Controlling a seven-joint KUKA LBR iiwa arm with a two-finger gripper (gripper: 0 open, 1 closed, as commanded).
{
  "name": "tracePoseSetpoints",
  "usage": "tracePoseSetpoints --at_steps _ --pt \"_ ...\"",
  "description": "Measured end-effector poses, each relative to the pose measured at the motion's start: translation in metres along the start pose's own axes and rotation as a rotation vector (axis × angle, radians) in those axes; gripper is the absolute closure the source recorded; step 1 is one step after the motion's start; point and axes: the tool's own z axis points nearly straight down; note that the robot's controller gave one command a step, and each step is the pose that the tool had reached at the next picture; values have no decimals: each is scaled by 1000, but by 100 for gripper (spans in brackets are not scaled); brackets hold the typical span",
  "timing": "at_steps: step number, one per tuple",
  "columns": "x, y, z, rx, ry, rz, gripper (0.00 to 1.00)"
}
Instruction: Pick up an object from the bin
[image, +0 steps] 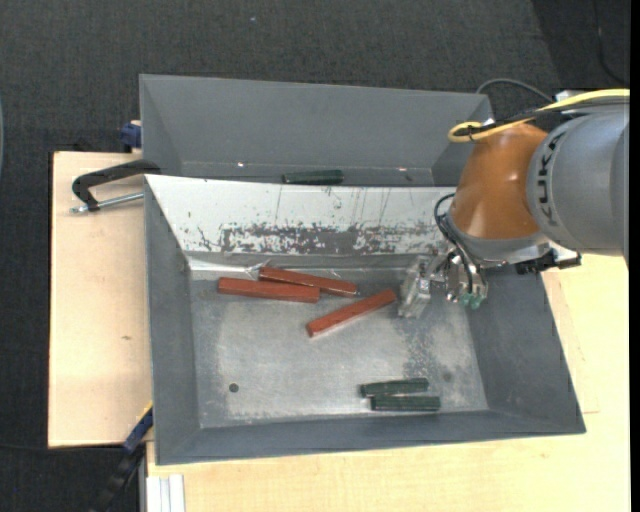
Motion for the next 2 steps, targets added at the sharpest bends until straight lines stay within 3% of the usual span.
tracePoseSetpoints --at_steps 1,2 --pt "0 0 0 0 0 -1 0" --pt "0 0 0 0 0 -1 0"
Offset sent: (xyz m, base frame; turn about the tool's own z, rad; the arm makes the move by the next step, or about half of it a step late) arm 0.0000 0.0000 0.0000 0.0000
